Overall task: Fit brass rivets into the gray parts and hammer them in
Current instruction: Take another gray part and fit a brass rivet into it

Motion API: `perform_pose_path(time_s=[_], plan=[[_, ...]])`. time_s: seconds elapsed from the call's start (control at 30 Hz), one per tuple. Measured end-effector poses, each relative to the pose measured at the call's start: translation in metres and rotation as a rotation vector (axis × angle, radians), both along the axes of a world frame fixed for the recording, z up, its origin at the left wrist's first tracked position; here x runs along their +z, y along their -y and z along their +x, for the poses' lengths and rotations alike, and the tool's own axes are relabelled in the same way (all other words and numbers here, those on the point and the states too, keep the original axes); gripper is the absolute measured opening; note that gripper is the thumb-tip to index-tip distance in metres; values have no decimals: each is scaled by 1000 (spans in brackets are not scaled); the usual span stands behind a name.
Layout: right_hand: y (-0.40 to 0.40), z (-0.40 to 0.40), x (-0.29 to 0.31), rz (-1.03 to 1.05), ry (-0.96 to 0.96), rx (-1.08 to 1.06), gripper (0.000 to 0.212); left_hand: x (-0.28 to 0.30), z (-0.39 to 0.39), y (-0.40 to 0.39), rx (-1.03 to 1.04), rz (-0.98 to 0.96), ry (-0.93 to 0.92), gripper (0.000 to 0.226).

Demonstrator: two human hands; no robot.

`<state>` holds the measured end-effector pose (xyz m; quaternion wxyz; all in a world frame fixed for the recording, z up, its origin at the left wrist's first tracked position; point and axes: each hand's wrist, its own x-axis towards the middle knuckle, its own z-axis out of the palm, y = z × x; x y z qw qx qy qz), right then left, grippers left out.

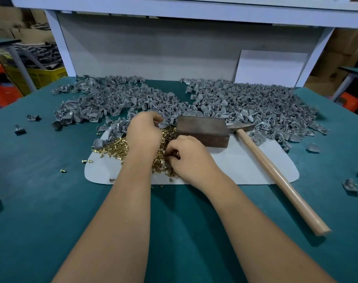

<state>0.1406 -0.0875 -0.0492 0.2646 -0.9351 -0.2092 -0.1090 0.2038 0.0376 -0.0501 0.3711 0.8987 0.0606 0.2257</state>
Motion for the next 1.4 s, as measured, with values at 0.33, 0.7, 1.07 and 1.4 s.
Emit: perform_pose_path(time_s=[0.33,0.7,1.07,1.4], plan=[[2,1,1,74,63,-18,11,0,0,6,-119,-57,112,39],[8,1,5,-5,-82,-64,15,6,-7,35,-351,-288,218,43],[11,2,2,371,-146,-89,22,5,-4,26,-269,-490,81,36],[32,12,12,847,-22,-314,33,8,-9,28,-276,-367,51,28]])
